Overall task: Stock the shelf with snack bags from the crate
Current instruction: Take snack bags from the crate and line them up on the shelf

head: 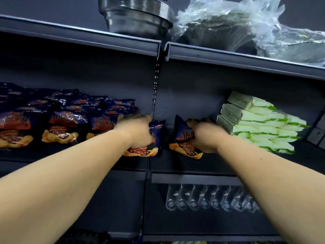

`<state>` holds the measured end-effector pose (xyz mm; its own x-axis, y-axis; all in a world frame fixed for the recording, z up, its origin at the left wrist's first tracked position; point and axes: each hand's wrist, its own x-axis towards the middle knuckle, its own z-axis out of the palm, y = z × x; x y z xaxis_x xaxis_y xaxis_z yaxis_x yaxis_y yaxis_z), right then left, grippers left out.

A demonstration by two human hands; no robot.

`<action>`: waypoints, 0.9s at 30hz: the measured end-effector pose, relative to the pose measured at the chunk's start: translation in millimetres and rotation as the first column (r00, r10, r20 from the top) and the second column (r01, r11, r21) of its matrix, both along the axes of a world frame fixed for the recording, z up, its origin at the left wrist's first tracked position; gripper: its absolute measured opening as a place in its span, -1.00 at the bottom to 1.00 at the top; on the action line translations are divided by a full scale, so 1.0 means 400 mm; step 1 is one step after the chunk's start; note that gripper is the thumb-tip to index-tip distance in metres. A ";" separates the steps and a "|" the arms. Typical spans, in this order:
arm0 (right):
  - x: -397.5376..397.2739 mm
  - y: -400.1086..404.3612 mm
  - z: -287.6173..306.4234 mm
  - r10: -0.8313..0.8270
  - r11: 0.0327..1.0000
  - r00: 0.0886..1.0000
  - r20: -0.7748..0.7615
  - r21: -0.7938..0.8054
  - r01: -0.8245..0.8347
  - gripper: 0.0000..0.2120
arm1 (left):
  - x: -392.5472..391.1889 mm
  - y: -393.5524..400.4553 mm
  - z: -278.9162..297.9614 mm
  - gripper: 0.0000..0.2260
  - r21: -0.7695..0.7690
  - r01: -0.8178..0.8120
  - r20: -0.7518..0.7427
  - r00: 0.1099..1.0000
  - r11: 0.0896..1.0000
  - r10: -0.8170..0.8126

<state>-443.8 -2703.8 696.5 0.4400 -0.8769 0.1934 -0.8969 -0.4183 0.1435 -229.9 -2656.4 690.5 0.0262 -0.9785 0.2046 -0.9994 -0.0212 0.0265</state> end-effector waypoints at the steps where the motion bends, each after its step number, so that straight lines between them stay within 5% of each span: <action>1: -0.013 -0.027 0.000 0.019 1.000 1.000 -0.005 -0.009 -0.019 -0.56 | -0.013 -0.018 0.001 -0.46 0.003 -0.023 -0.013 1.000 1.000 0.023; 10: -0.082 -0.156 -0.037 0.117 0.992 0.993 0.015 0.039 -0.117 -0.54 | -0.075 -0.128 -0.014 -0.43 0.053 -0.110 -0.016 0.994 0.993 0.111; 27: -0.001 -0.320 -0.010 0.101 0.995 0.989 -0.110 0.017 -0.099 -0.40 | -0.014 -0.358 -0.010 -0.58 0.009 0.001 0.030 1.000 1.000 -0.001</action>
<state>-444.0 -2831.6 692.5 0.5437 -0.8294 0.1284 -0.8292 -0.5074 0.2343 -235.7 -2799.5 686.4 0.0193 -0.9803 0.1966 -0.9998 -0.0203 -0.0034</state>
